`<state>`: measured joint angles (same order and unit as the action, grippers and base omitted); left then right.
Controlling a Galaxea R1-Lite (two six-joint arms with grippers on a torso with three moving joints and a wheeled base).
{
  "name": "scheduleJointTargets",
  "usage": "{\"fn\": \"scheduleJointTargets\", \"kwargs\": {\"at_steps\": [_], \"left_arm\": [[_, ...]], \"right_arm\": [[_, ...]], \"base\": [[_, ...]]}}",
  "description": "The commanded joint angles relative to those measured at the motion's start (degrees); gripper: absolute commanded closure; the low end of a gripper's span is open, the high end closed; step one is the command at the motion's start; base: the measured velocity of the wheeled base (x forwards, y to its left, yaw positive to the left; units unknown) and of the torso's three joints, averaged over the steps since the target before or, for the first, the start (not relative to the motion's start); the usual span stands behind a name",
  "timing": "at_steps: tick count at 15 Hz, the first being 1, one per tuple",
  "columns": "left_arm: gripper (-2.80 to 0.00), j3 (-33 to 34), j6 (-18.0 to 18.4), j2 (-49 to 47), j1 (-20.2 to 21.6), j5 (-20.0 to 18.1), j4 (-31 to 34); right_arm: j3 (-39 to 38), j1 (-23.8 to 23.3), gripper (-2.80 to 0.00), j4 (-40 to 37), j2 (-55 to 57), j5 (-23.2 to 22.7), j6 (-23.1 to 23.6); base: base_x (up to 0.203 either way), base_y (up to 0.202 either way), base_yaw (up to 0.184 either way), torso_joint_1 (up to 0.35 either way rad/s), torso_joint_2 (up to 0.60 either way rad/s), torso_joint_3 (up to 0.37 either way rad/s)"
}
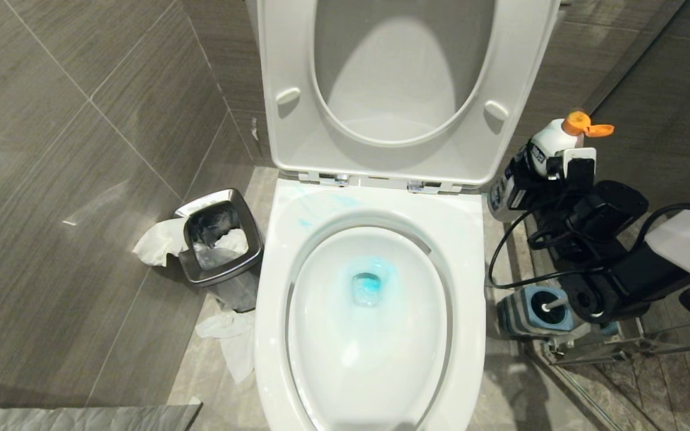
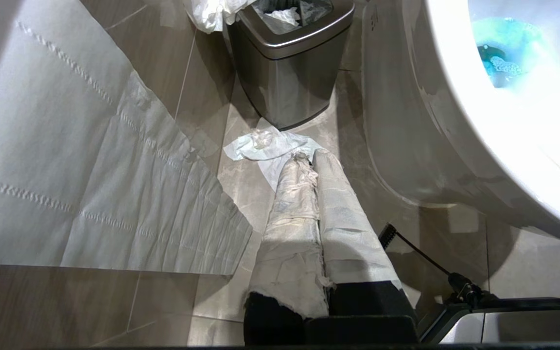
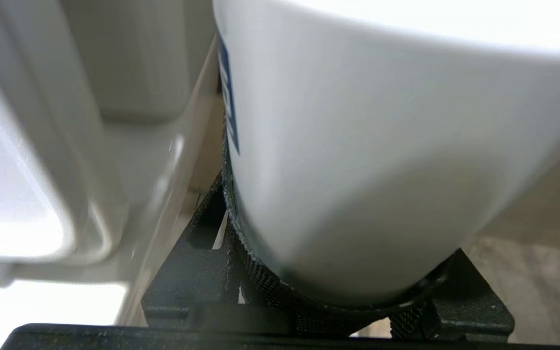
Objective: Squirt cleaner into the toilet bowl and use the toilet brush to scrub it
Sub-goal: Place the cleaning agent on the floor
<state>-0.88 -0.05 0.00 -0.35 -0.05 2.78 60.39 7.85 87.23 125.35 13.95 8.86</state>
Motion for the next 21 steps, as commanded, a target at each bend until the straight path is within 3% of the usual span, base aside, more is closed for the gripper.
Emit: {"fn": "scheduleJointTargets", "kwargs": {"at_steps": [1,21], "left_arm": [[0.0,0.0,-0.04,-0.09,0.0,-0.04,0.03],[0.0,0.0,-0.04,-0.09,0.0,-0.02,0.03]], "right_arm": [[0.13,-0.87,0.0,0.43,2.34,0.21,0.1],[7.25,-2.31,0.0,0.43,10.5,-0.27,-0.16]], "base": [[0.0,0.0,0.0,0.0,0.0,0.0],[0.0,0.0,0.0,0.0,0.0,0.0]]}}
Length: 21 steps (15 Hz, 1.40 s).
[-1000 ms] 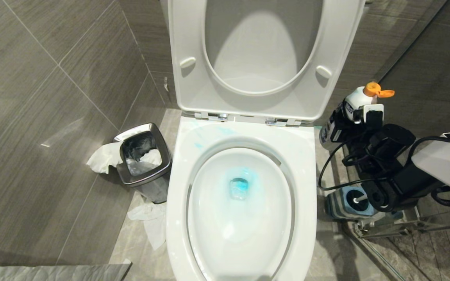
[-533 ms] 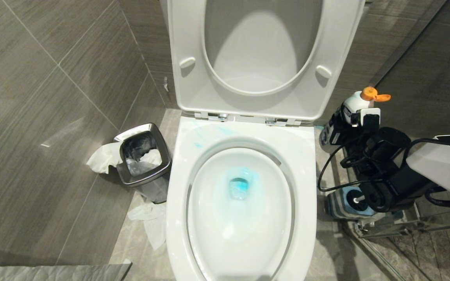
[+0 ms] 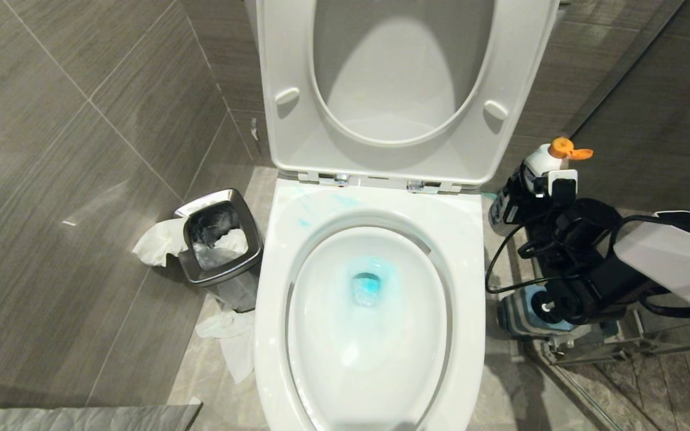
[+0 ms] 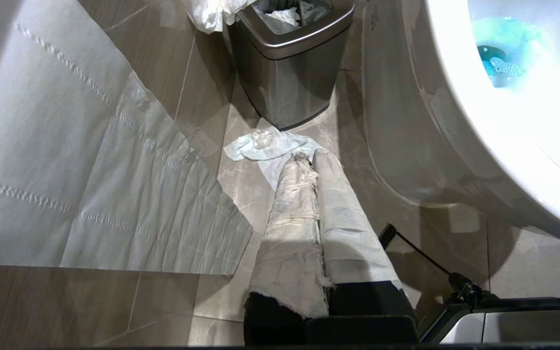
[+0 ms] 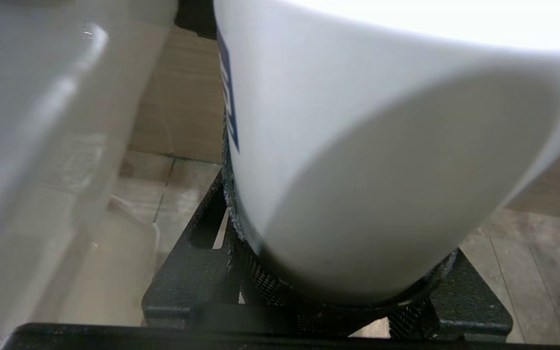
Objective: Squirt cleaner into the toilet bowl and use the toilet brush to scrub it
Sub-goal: Place the cleaning agent on the floor
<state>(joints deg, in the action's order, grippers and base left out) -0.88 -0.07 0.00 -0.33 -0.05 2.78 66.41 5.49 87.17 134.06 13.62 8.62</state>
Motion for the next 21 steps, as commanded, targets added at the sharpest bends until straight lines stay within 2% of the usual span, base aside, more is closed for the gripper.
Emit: {"fn": "scheduleJointTargets", "kwargs": {"at_steps": [1,13,21], "left_arm": [[0.0,0.0,-0.01,-0.09,-0.02,-0.04,0.03],[0.0,-0.09,0.16,-0.09,-0.02,0.01,0.12],[0.0,-0.02,0.16,-0.09,-0.02,0.04,0.12]], "right_arm": [[2.46,0.02,0.0,0.49,2.9,0.09,0.13],[5.31,0.05,0.0,0.49,6.33,0.18,0.34],[11.97,0.09,0.0,0.49,7.92,0.08,1.73]], "base": [[0.0,0.0,0.0,0.0,0.0,0.0],[0.0,0.0,0.0,0.0,0.0,0.0],[0.0,0.0,0.0,0.002,0.0,-0.173]]}}
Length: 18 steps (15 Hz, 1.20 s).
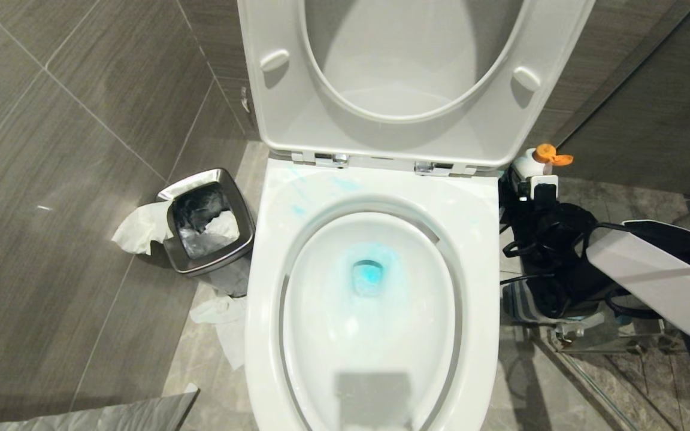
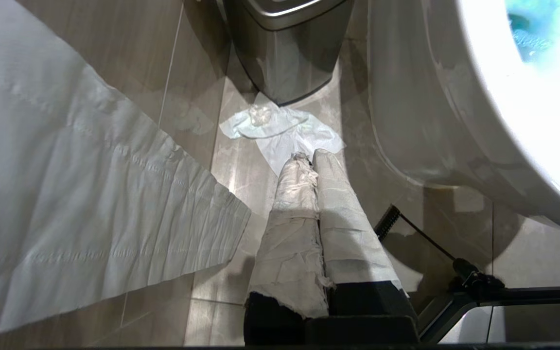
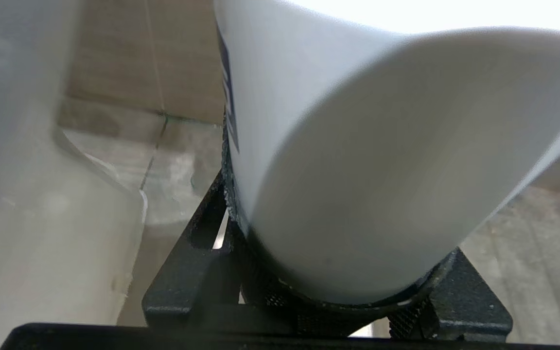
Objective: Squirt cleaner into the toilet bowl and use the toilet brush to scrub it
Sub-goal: Place the cleaning agent on the floor
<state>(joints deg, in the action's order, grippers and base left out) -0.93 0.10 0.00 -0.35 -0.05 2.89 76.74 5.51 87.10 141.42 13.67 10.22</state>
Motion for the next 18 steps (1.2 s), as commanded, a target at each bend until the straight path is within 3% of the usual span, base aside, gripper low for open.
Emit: {"fn": "scheduleJointTargets", "kwargs": {"at_steps": [1,13,18], "left_arm": [[0.0,0.02,-0.01,-0.09,0.0,0.01,0.01],[0.0,0.05,-0.19,-0.09,0.0,-0.04,-0.08],[0.0,0.05,-0.19,-0.09,0.0,0.03,-0.08]], "right_arm": [[2.93,0.1,0.0,0.56,1.19,-0.19,0.15],[14.1,0.55,0.0,0.56,9.53,-2.66,-0.2],[15.99,0.64,0.0,0.56,9.66,-3.38,-0.2]], "base": [[0.0,0.0,0.0,0.002,0.01,-0.188],[0.0,0.0,0.0,0.004,0.0,-0.196],[0.0,0.0,0.0,0.002,0.0,-0.035]]}}
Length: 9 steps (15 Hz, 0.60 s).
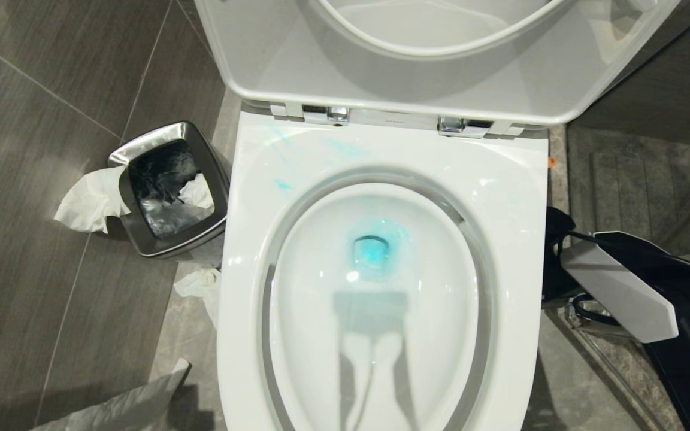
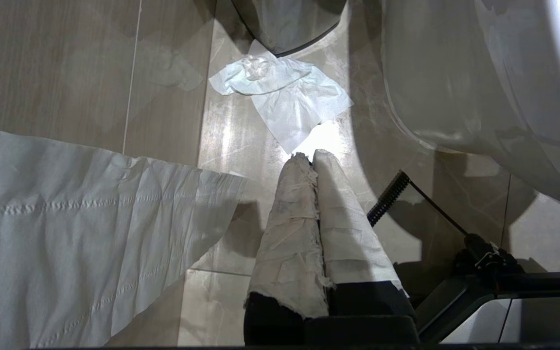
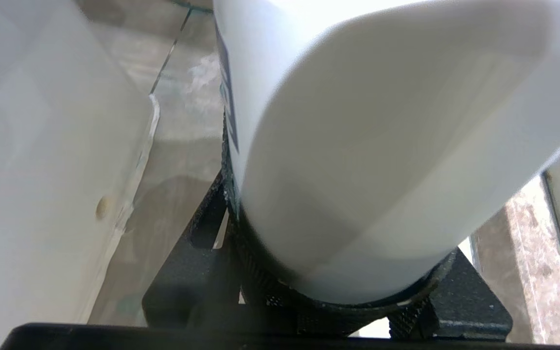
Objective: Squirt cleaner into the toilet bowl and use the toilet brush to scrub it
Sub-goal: Place the cleaning agent on the floor
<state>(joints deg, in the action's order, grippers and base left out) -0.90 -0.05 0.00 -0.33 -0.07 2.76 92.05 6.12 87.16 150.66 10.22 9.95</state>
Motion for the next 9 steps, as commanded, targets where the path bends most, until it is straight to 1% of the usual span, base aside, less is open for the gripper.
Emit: {"fn": "scheduleJointTargets", "kwargs": {"at_steps": [1,9], "left_arm": [[0.0,0.02,-0.04,-0.09,-0.02,0.0,0.06],[0.0,0.02,-0.04,-0.09,-0.02,-0.02,0.06]], "right_arm": [[0.77,0.03,0.0,0.5,0.62,0.06,0.07],[0.82,1.61,0.0,0.5,2.85,0.14,0.6]], "base": [[0.0,0.0,0.0,0.0,0.0,0.0],[0.0,0.0,0.0,0.0,0.0,0.0]]}}
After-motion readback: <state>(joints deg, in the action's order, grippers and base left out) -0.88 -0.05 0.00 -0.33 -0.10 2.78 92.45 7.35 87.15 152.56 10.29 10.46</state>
